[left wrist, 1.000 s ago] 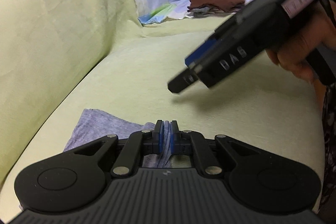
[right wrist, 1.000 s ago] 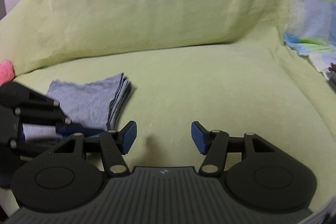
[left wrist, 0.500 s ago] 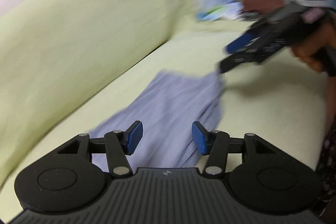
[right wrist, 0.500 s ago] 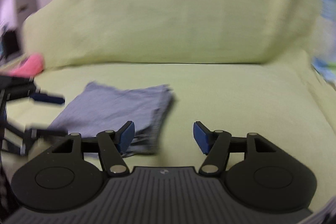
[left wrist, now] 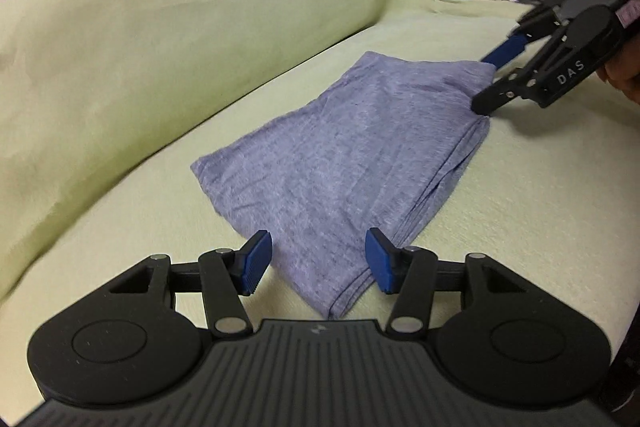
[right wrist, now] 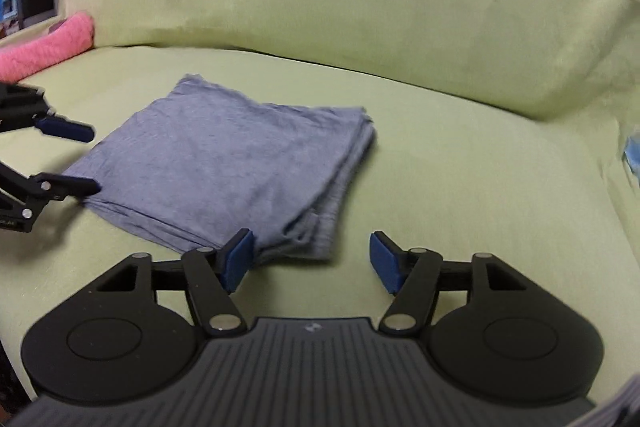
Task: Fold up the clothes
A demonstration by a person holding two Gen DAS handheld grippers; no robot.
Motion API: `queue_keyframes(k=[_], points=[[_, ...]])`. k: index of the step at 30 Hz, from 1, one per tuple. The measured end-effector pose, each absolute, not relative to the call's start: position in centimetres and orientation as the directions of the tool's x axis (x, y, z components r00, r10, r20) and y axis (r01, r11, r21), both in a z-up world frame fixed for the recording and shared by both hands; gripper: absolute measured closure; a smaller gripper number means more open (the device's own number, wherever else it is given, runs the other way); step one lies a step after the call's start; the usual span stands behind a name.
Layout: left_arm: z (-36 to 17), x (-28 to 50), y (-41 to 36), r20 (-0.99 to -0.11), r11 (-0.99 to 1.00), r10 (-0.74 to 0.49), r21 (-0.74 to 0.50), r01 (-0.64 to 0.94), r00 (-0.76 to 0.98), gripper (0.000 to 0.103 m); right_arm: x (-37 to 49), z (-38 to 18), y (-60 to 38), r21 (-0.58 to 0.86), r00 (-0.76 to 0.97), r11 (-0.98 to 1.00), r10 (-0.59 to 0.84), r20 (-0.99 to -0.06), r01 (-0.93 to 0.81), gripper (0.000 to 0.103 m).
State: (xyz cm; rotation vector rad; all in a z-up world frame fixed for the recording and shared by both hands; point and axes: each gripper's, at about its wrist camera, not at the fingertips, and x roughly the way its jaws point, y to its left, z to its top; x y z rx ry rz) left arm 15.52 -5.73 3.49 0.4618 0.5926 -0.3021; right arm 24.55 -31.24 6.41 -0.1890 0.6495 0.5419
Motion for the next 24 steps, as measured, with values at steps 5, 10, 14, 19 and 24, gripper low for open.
queue_keyframes(k=[5,10,14,19,24], points=[[3.5,15.6,-5.8,-0.595,0.856,-0.138,0.331,0.398,0.792,0.047,24.6,6.4,-31.7,0.008,0.681,0.869,0.393,-0.618,-0.494,0.034],[3.5,15.1,-5.6,-0.593,0.862,-0.136,0.324,0.389,0.794,0.047,24.6,6.7,-32.7,0.026,0.723,0.9,0.366,-0.586,-0.435,0.034],[3.4,15.2,-5.7,-0.59,0.87,-0.131,0.317,0.378,0.797,0.047,24.5,6.8,-32.9,0.038,0.741,0.909,0.362,-0.565,-0.415,0.035],[3.3,15.1,-5.7,-0.586,0.874,-0.133,0.311,0.373,0.799,0.047,25.3,6.2,-32.3,0.044,0.73,0.916,0.345,-0.59,-0.398,0.035],[3.1,15.2,-5.4,-0.586,0.883,-0.142,0.289,0.37,0.798,0.047,26.0,5.8,-32.6,0.086,0.708,0.93,0.331,-0.623,-0.359,0.028]])
